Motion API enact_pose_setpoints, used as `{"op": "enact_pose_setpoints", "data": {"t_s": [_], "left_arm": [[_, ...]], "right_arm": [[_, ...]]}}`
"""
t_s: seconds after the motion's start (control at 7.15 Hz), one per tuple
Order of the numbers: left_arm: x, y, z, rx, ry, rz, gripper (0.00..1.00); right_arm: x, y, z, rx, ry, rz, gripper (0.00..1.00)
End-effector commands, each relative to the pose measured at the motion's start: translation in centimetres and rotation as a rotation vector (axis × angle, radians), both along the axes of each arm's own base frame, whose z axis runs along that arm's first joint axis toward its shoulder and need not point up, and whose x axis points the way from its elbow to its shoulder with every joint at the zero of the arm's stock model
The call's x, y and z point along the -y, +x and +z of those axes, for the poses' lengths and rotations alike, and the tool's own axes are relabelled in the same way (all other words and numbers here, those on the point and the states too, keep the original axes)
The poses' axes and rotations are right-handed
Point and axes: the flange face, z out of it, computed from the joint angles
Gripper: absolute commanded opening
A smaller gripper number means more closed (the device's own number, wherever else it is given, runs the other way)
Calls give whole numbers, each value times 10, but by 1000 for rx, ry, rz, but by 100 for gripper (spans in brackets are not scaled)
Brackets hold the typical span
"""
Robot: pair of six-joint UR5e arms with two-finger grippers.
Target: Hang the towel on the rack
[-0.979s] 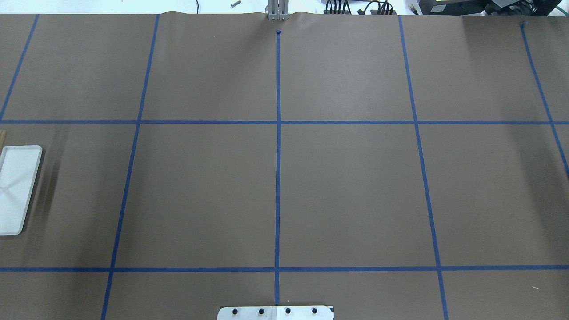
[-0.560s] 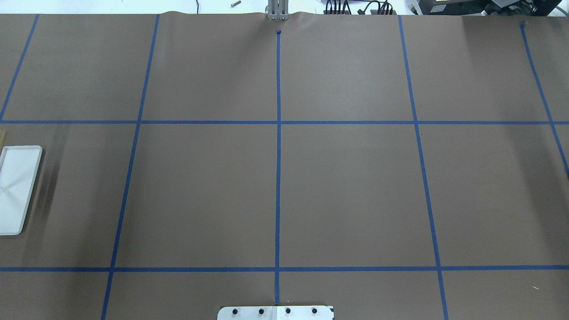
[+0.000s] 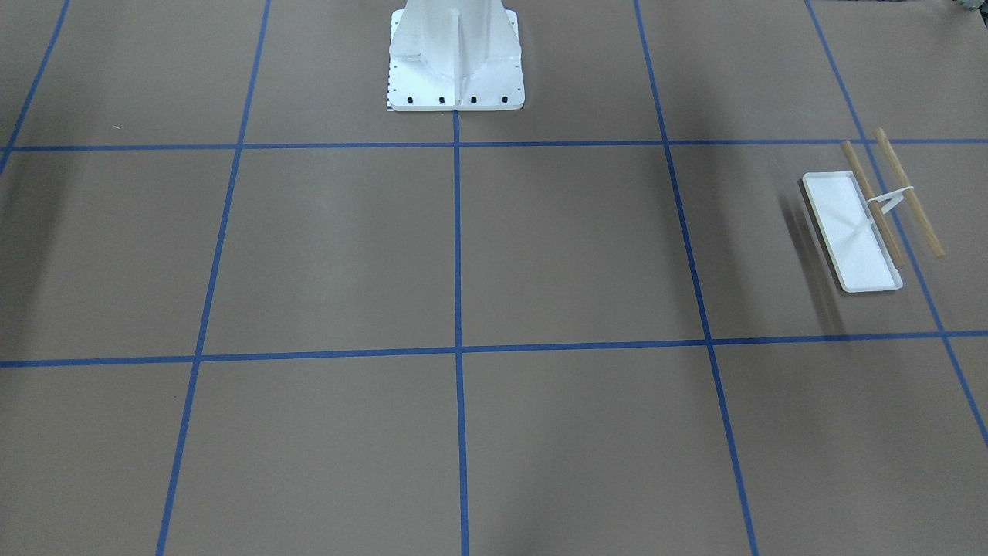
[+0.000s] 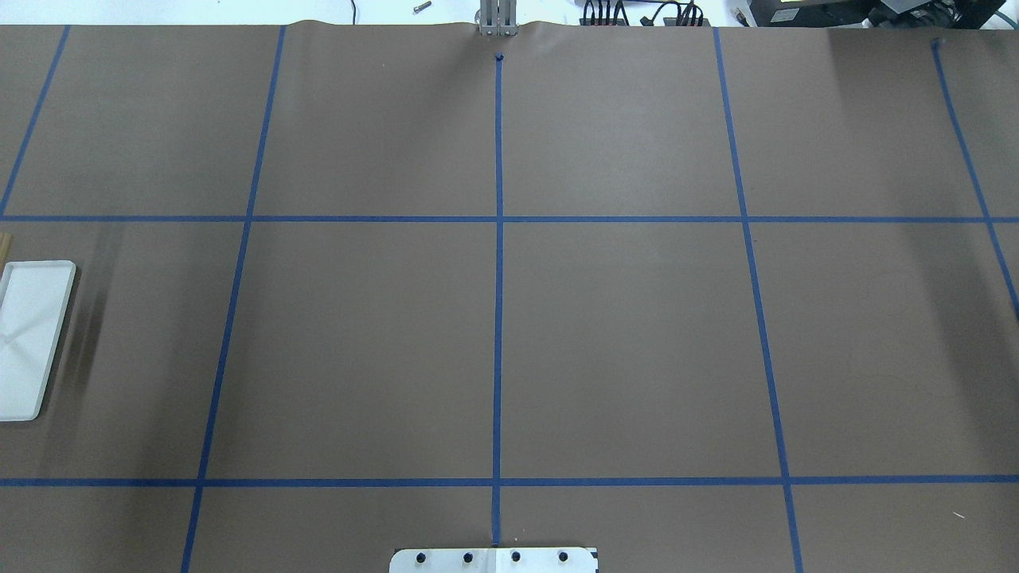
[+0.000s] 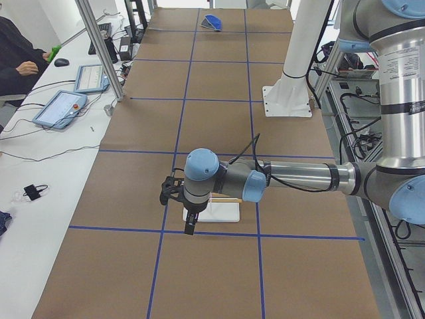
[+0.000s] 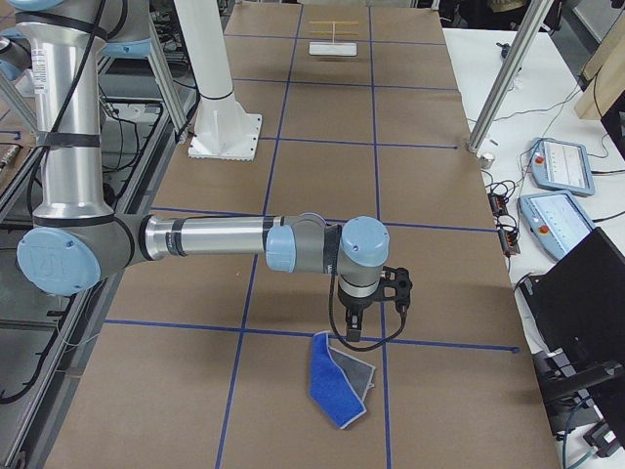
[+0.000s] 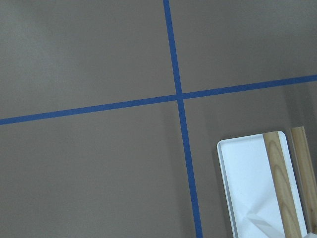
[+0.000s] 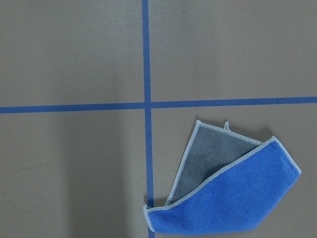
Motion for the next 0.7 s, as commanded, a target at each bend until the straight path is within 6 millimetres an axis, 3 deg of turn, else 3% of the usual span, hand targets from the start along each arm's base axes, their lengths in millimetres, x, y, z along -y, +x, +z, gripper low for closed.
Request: {"op": "enact_pose_setpoints", "data": {"t_s": [0.0, 0.56], "left_arm": [[1, 0, 0, 1, -7, -1, 99], [2, 1, -2, -4, 5, 1, 99]], "right_arm": [[1, 0, -3, -5, 5, 0, 100], [-2, 1, 0, -29, 9, -12, 100]]}}
